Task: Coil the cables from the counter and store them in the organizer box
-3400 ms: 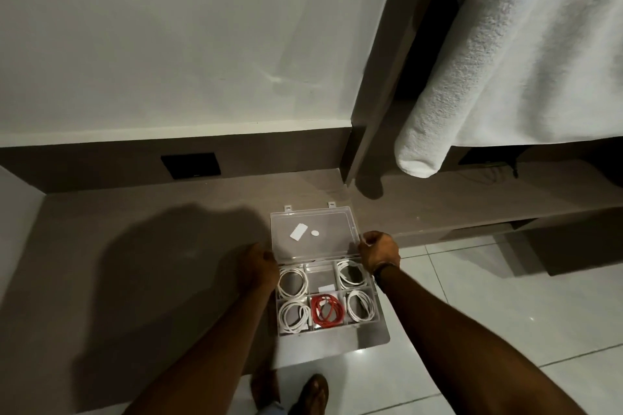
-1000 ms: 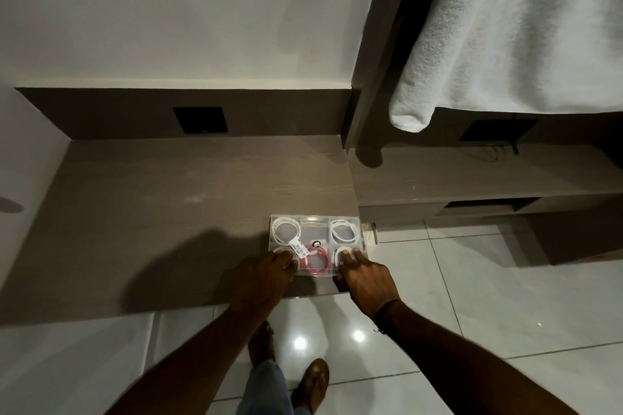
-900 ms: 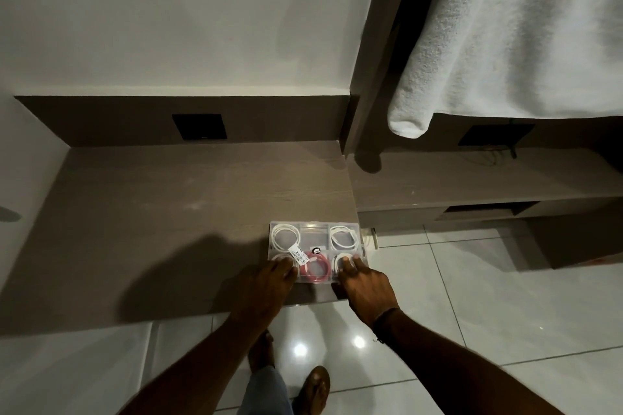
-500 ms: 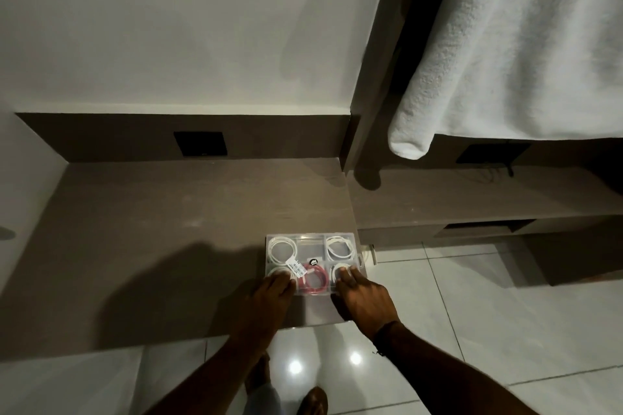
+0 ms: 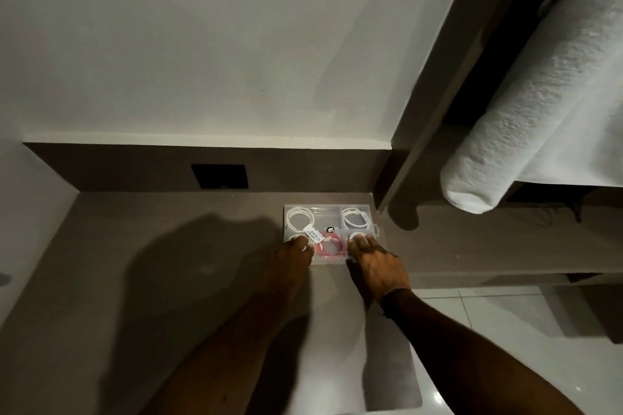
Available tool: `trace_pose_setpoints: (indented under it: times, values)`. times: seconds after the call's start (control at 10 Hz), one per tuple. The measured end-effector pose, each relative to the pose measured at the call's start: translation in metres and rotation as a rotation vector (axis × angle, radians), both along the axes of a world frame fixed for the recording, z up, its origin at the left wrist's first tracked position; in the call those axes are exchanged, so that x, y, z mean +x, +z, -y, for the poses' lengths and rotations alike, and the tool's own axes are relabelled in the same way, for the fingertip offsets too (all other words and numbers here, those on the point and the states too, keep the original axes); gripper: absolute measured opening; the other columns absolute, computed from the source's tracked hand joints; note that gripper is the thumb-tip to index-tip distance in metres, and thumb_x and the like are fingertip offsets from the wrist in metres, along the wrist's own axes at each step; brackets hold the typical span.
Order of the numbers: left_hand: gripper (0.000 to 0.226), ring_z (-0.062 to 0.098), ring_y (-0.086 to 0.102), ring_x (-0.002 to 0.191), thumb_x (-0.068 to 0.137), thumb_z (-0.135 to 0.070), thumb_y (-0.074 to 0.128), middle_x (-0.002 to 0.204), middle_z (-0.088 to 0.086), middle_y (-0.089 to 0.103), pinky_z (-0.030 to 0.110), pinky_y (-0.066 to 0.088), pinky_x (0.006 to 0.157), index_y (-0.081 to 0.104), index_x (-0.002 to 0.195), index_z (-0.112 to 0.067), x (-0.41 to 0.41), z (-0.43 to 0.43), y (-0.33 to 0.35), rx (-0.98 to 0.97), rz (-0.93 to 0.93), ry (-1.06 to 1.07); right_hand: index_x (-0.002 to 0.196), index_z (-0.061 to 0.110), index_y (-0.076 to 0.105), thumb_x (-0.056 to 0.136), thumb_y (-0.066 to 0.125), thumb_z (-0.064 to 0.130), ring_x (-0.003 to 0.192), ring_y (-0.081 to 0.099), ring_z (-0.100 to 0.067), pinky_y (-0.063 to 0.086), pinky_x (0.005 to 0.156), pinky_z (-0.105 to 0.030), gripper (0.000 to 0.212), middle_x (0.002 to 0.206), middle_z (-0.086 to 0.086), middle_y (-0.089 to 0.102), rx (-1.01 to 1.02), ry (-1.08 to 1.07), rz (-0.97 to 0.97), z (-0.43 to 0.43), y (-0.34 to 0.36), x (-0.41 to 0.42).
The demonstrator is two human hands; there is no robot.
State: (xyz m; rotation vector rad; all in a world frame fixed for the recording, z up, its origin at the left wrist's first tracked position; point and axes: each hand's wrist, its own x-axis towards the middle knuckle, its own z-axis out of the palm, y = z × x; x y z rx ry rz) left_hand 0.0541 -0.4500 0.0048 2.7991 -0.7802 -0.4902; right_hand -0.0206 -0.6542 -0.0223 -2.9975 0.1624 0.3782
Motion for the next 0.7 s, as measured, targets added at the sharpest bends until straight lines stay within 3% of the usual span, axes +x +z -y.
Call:
trace_pose_setpoints:
  times: [0.1,0.2,0.3,0.4,0.5,0.6,0.7]
  values:
    - [0.031,0.028,0.059,0.118,0.100,-0.019,0.040,0.138,0.004,0.054,0.043,0.053,0.094,0.057,0.126,-0.018,0.036,0.011,-0.027,0.055,0.208,-0.169,0.149,0.023,0.037,0.094,0.027,0.061,0.146,0.042,-0.028,0.049,0.106,-0.043,0.068,0.157,-0.006,0.044,0.004,-0.026,0.025,0.007,0.001,0.028]
    - [0.028,0.027,0.063,0.111,0.095,-0.018,0.047,0.134,0.002,0.056,0.042,0.057,0.085,0.060,0.120,-0.021,0.056,0.016,-0.024,-0.018,0.208,-0.121,0.150,0.024,0.035,0.088,0.023,0.062,0.147,0.040,-0.028,0.047,0.107,-0.044,0.074,0.159,-0.006,0.042,0.024,-0.038,0.026,0.014,0.002,0.046]
    - [0.028,0.029,0.065,0.104,0.092,-0.019,0.048,0.129,0.002,0.059,0.043,0.058,0.080,0.062,0.117,-0.020,0.063,0.017,-0.025,-0.030,0.221,-0.164,0.157,0.024,0.026,0.099,0.037,0.053,0.153,0.030,-0.027,0.042,0.113,-0.044,0.066,0.166,-0.006,0.031,-0.007,-0.030,-0.016,0.022,-0.002,0.054]
    - [0.028,0.030,0.066,0.102,0.095,-0.025,0.042,0.120,0.004,0.065,0.043,0.055,0.080,0.062,0.115,-0.021,0.063,0.013,-0.020,-0.096,0.232,-0.131,0.161,0.024,0.018,0.101,0.038,0.041,0.156,0.019,-0.025,0.036,0.118,-0.044,0.065,0.170,-0.004,0.019,-0.005,-0.005,-0.056,0.028,-0.008,0.053]
    - [0.024,0.028,0.063,0.105,0.094,-0.016,0.048,0.126,0.004,0.060,0.043,0.056,0.080,0.062,0.113,-0.019,0.060,0.015,-0.017,-0.055,0.242,-0.172,0.161,0.023,0.016,0.100,0.036,0.039,0.157,0.017,-0.025,0.029,0.122,-0.041,0.066,0.171,-0.004,0.018,0.006,-0.018,-0.074,0.025,0.000,0.053]
    - [0.028,0.030,0.062,0.104,0.086,-0.016,0.056,0.123,0.007,0.059,0.043,0.056,0.082,0.061,0.113,-0.014,0.063,0.016,-0.003,-0.031,0.297,-0.225,0.158,0.021,0.026,0.099,0.042,0.047,0.153,0.030,-0.027,0.031,0.122,-0.041,0.066,0.166,-0.007,0.033,0.025,-0.013,0.006,0.018,0.017,0.051]
    - [0.048,0.031,0.057,0.118,0.087,-0.038,0.051,0.131,0.010,0.061,0.044,0.048,0.096,0.058,0.126,-0.012,0.059,0.013,0.016,-0.101,0.383,-0.175,0.154,0.024,0.039,0.094,0.054,0.053,0.149,0.037,-0.027,0.036,0.121,-0.044,0.068,0.159,-0.005,0.046,0.131,-0.126,0.240,0.004,0.053,0.038]
